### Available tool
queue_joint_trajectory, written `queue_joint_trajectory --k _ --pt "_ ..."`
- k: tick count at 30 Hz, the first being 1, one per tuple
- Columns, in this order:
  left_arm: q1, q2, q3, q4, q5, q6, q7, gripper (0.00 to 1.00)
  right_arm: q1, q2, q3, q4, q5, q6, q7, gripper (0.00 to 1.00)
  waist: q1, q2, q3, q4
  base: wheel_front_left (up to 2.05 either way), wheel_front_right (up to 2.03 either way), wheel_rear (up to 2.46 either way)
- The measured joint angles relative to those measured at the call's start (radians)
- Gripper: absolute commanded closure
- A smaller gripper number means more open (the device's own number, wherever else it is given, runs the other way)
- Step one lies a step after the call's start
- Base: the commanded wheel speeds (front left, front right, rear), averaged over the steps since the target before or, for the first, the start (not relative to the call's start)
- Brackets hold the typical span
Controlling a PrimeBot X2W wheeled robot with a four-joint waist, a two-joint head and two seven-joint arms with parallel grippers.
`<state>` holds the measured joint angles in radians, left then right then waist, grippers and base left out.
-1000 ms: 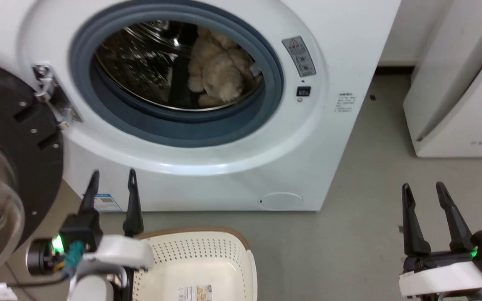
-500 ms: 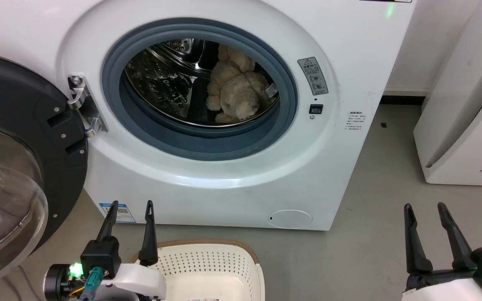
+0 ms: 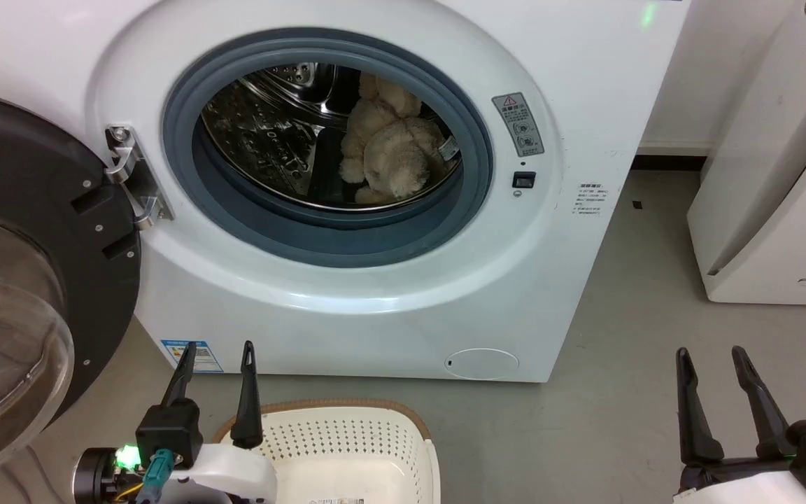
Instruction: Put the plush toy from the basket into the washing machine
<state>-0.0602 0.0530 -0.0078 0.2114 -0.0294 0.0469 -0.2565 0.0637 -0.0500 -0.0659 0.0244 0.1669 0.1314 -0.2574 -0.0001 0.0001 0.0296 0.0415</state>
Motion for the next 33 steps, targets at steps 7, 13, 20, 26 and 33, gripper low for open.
queue_joint_trajectory --k 7,13,20,26,33 --pt "0.002 0.0 0.002 0.004 0.0 0.003 0.0 0.0 0.012 0.0 -0.001 0.0 0.003 0.0 0.0 0.0 0.0 0.0 0.0 -0.003 0.0 0.0 0.0" --pt "0.005 0.0 0.001 0.011 0.0 0.003 0.0 0.0 0.013 0.0 0.0 0.0 0.003 0.0 0.0 0.0 0.0001 0.0 -0.001 -0.004 0.0 0.0 0.0" --pt "0.005 -0.001 -0.003 0.022 0.0 0.003 0.0 0.0 0.014 0.0 0.0 -0.001 0.002 0.0 0.0 0.0 0.0001 0.0 -0.003 -0.004 0.0 0.0 0.0" --pt "0.006 -0.001 -0.003 0.03 0.0 0.003 0.0 0.0 0.014 0.0 -0.001 -0.001 0.002 0.0 0.0 0.0 0.0001 0.0 -0.004 -0.002 0.0 0.0 0.0" --pt "0.006 -0.001 -0.005 0.03 -0.001 0.003 0.002 1.0 0.014 0.0 0.002 -0.001 -0.001 0.0 0.001 1.0 0.0001 0.0 -0.005 -0.002 0.0 0.0 0.0"
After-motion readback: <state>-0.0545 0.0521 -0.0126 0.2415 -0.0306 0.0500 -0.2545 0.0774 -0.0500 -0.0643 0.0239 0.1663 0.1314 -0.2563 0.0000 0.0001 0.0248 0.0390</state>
